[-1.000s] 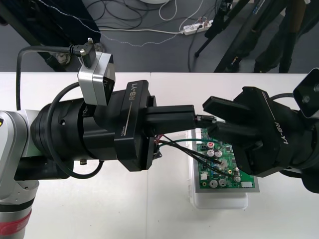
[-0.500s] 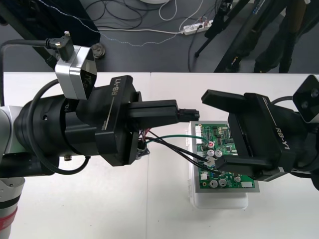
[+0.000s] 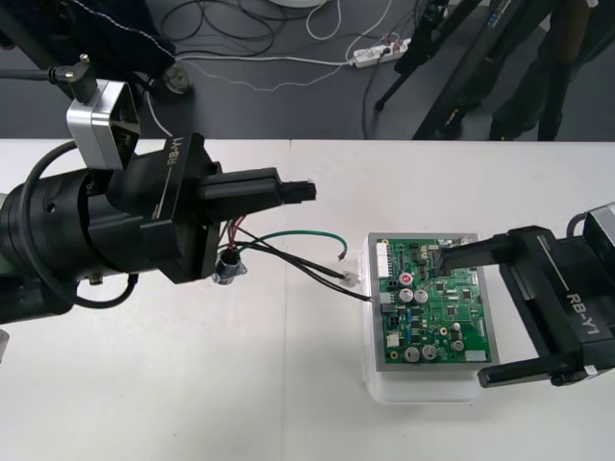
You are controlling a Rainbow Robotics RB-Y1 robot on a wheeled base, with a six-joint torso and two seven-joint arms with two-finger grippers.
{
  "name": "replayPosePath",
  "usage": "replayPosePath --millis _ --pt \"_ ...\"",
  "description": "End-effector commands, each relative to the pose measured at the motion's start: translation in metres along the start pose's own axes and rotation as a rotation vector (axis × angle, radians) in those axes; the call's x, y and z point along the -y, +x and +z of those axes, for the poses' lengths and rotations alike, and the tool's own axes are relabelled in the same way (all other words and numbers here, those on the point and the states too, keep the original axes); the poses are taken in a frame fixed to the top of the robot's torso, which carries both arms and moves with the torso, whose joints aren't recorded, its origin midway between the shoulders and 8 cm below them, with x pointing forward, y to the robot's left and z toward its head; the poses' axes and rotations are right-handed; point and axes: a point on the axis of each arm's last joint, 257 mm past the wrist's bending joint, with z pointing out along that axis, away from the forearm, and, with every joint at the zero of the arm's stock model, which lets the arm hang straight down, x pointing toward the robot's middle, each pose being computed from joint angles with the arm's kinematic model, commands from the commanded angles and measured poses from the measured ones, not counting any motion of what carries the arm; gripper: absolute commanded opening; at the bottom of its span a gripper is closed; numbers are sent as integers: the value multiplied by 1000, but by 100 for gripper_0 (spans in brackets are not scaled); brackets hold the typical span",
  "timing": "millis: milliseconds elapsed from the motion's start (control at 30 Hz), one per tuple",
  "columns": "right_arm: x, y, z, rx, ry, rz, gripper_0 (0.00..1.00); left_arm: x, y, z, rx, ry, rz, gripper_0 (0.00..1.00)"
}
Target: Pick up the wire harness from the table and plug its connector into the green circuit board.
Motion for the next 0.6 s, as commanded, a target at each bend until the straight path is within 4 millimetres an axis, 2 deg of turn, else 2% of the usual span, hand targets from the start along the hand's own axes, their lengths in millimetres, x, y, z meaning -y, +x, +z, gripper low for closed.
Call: replayPosePath --millis 33,300,600 --pt "24 2 -27 -171 65 -17 100 -13 -4 -19 -24 50 142 0" --pt "38 25 -48 -369 98 -6 100 -32 11 -33 -30 104 176 0" --pt "42 34 -61 -458 124 63 100 -51 34 -39 -28 158 191 0"
